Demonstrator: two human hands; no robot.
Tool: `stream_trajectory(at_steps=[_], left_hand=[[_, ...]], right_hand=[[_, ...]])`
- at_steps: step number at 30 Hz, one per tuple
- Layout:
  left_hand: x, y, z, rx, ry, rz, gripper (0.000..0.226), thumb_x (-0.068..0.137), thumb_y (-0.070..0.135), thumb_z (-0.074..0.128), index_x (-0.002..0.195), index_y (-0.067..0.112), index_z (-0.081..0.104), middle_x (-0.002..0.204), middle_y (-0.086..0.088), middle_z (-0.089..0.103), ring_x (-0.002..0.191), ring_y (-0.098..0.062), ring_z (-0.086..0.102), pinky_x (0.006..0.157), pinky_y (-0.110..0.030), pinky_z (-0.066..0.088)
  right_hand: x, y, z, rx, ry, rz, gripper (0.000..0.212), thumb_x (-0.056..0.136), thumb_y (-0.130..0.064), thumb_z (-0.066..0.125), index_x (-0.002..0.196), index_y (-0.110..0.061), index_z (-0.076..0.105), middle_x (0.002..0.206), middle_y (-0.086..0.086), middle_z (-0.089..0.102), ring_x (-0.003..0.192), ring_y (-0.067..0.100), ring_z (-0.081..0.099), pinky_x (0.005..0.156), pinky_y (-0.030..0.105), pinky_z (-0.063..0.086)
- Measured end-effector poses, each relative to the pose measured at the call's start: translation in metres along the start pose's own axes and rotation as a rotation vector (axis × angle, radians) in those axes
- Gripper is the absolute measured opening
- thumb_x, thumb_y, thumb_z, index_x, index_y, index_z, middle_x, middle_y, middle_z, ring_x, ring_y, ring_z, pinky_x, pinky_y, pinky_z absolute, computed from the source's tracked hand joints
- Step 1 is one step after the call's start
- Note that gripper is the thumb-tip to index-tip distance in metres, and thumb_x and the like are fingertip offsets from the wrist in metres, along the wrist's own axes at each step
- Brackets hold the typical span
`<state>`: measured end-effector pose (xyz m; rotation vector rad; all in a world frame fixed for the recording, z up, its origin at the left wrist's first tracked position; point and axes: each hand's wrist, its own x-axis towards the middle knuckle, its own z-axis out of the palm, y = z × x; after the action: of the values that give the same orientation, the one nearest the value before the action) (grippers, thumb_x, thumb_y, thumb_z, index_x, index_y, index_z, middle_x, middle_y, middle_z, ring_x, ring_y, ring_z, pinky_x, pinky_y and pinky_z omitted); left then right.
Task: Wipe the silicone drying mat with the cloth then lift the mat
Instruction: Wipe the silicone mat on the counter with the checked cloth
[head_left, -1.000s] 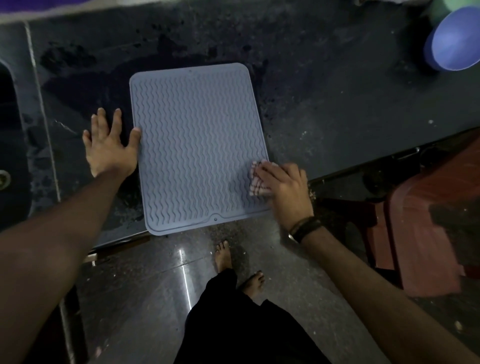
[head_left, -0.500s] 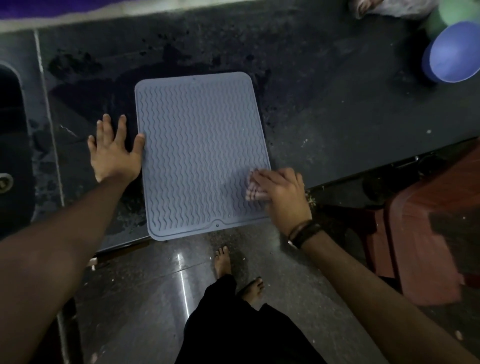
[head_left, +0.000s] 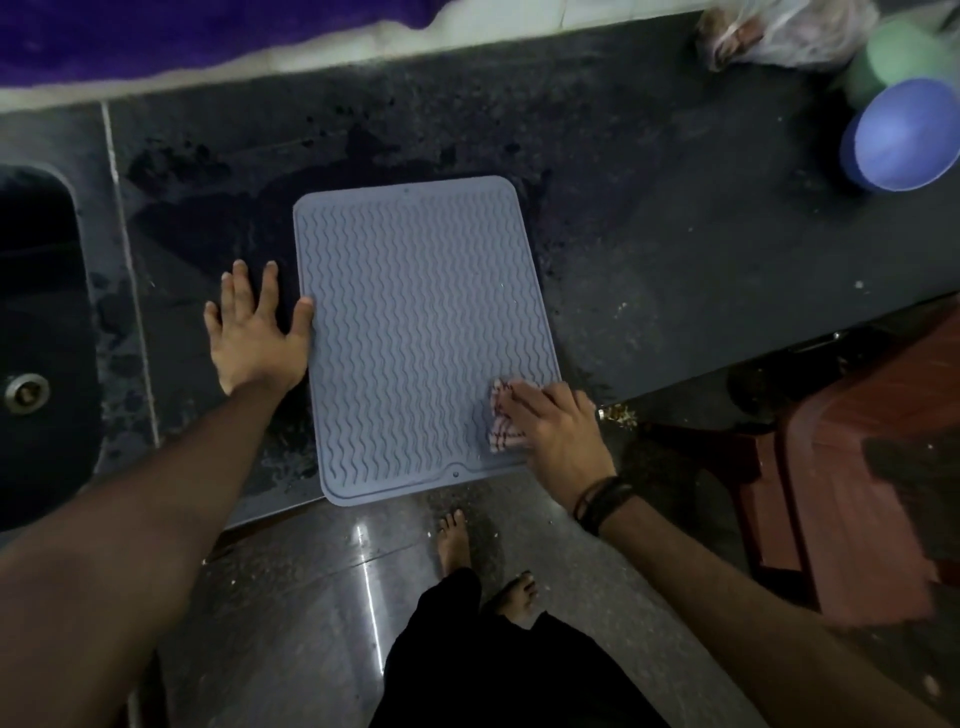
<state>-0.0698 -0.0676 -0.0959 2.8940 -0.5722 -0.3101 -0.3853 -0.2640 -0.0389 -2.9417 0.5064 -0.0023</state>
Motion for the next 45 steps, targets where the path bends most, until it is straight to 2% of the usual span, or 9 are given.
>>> stream_trajectory(at_steps=[5, 11, 16, 23, 28, 33, 37, 43, 45], left_hand=[[0.000, 0.000, 0.000, -0.010, -0.008, -0.002, 0.076, 0.101, 0.072, 0.016, 0.165, 0.031, 0.010, 0.173, -0.003, -0.001, 0.159, -0.021, -0.005, 0.127, -0.047, -0.002], [0.001, -0.001, 0.001, -0.022, -0.009, 0.008, 0.075, 0.102, 0.071, 0.018, 0.165, 0.031, 0.010, 0.173, -0.003, -0.002, 0.159, -0.021, -0.005, 0.127, -0.047, -0.002], [0.000, -0.003, 0.003, -0.033, 0.000, 0.020, 0.075, 0.102, 0.071, 0.016, 0.165, 0.033, 0.008, 0.173, -0.003, -0.003, 0.159, -0.020, -0.007, 0.127, -0.047, -0.003], [0.002, -0.003, 0.004, -0.054, 0.007, 0.025, 0.076, 0.101, 0.072, 0.016, 0.165, 0.032, 0.010, 0.173, -0.004, -0.001, 0.159, -0.021, -0.006, 0.128, -0.048, -0.002], [0.001, -0.003, 0.004, -0.048, 0.009, 0.018, 0.075, 0.102, 0.071, 0.018, 0.165, 0.032, 0.011, 0.173, -0.004, 0.000, 0.159, -0.021, -0.005, 0.127, -0.047, -0.002], [0.002, -0.003, 0.005, -0.046, 0.025, 0.012, 0.075, 0.102, 0.071, 0.020, 0.165, 0.032, 0.011, 0.173, -0.003, 0.001, 0.159, -0.020, -0.004, 0.128, -0.045, -0.002], [0.002, -0.002, 0.005, -0.058, 0.035, 0.003, 0.074, 0.102, 0.070, 0.022, 0.165, 0.032, 0.013, 0.173, -0.002, 0.002, 0.159, -0.019, -0.003, 0.128, -0.045, -0.002], [0.000, -0.002, 0.005, -0.069, 0.044, 0.001, 0.074, 0.102, 0.069, 0.024, 0.165, 0.031, 0.015, 0.173, -0.003, 0.003, 0.159, -0.019, -0.002, 0.128, -0.045, -0.001], [0.000, -0.001, 0.005, -0.074, 0.052, 0.004, 0.076, 0.101, 0.071, 0.022, 0.165, 0.030, 0.016, 0.173, -0.003, 0.005, 0.159, -0.020, -0.001, 0.127, -0.045, -0.001]], right_hand=[[0.047, -0.004, -0.017, 0.088, 0.044, 0.075, 0.058, 0.064, -0.006, 0.075, 0.119, -0.020, 0.064, 0.117, 0.000, 0.066, 0.104, 0.028, 0.053, 0.084, 0.043, 0.043], [0.146, -0.010, 0.003, -0.009, -0.033, 0.064, 0.064, 0.066, -0.002, 0.073, 0.127, -0.015, 0.059, 0.132, 0.006, 0.056, 0.110, 0.033, 0.050, 0.091, 0.043, 0.038], [0.094, -0.019, 0.005, -0.006, -0.024, 0.030, 0.061, 0.072, -0.004, 0.068, 0.130, -0.018, 0.056, 0.138, 0.004, 0.051, 0.109, 0.031, 0.048, 0.094, 0.045, 0.037], [0.044, -0.024, -0.011, 0.021, -0.040, -0.006, 0.060, 0.060, -0.008, 0.077, 0.117, -0.019, 0.065, 0.120, 0.001, 0.065, 0.098, 0.029, 0.056, 0.082, 0.042, 0.046], [0.135, -0.015, -0.028, 0.079, 0.093, 0.073, 0.055, 0.064, -0.003, 0.073, 0.116, -0.019, 0.065, 0.119, 0.000, 0.065, 0.104, 0.030, 0.054, 0.086, 0.041, 0.040], [0.217, -0.004, -0.011, -0.014, -0.056, 0.033, 0.059, 0.074, -0.001, 0.064, 0.130, -0.017, 0.056, 0.139, 0.004, 0.051, 0.118, 0.033, 0.044, 0.098, 0.044, 0.033], [0.181, -0.006, 0.003, -0.022, -0.064, -0.031, 0.058, 0.076, 0.002, 0.059, 0.132, -0.012, 0.054, 0.143, 0.009, 0.046, 0.117, 0.037, 0.043, 0.099, 0.048, 0.033], [0.101, -0.010, 0.009, -0.033, 0.036, -0.127, 0.044, 0.076, -0.008, 0.052, 0.118, -0.015, 0.065, 0.126, 0.006, 0.061, 0.098, 0.033, 0.058, 0.084, 0.045, 0.047], [0.100, -0.006, 0.002, 0.012, 0.052, -0.149, 0.038, 0.073, -0.008, 0.059, 0.108, -0.017, 0.071, 0.116, 0.003, 0.067, 0.095, 0.030, 0.061, 0.082, 0.042, 0.048]])
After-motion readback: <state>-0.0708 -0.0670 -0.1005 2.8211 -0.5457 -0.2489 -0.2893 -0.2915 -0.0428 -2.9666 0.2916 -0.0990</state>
